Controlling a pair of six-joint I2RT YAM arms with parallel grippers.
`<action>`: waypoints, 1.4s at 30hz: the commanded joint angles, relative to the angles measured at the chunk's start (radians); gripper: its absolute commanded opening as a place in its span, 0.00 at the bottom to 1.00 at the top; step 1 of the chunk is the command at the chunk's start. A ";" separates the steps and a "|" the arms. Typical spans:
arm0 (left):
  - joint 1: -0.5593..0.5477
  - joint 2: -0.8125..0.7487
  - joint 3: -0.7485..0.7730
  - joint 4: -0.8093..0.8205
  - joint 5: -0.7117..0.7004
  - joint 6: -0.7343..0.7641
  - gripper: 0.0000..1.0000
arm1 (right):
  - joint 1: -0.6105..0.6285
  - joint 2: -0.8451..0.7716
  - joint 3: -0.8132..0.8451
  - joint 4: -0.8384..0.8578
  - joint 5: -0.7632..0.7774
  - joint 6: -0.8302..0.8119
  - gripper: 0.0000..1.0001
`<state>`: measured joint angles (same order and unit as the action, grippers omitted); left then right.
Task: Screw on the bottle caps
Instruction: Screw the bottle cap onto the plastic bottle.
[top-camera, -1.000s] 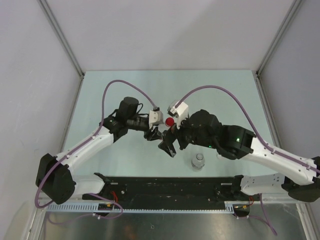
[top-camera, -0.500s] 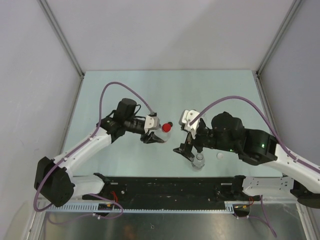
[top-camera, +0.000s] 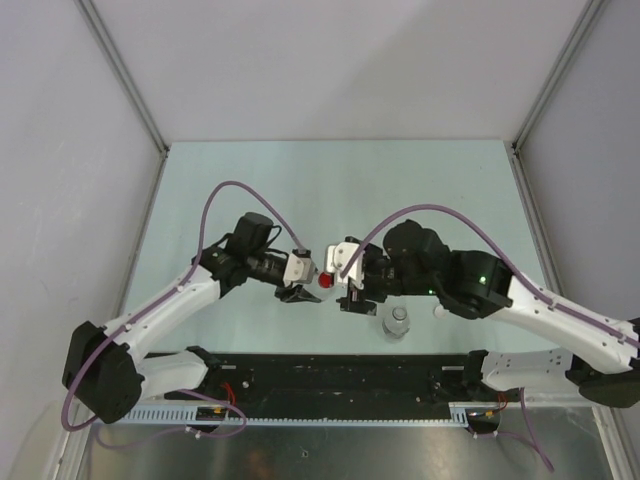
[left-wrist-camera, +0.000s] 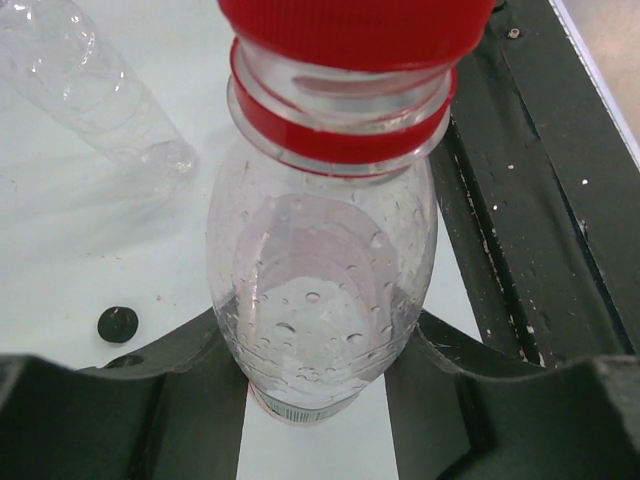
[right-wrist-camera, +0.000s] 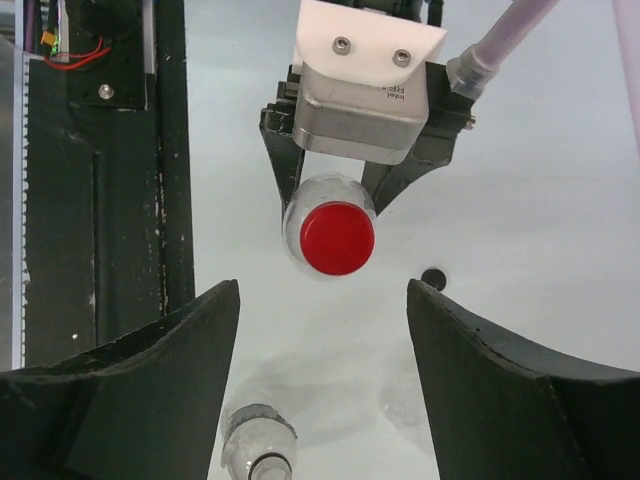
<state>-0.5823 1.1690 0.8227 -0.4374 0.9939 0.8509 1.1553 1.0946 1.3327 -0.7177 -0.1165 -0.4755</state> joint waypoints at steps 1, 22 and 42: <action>-0.010 -0.043 -0.008 0.000 -0.014 0.056 0.53 | -0.013 0.043 -0.001 0.049 -0.061 -0.044 0.72; -0.022 -0.032 0.008 -0.010 -0.006 0.054 0.52 | -0.030 0.111 0.017 0.091 -0.090 0.021 0.60; -0.008 0.000 0.125 -0.013 -0.038 -0.041 0.52 | -0.024 0.160 0.026 0.067 0.073 0.234 0.31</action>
<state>-0.5976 1.1625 0.8520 -0.4911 0.9207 0.8684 1.1236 1.2282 1.3338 -0.6479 -0.1204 -0.3374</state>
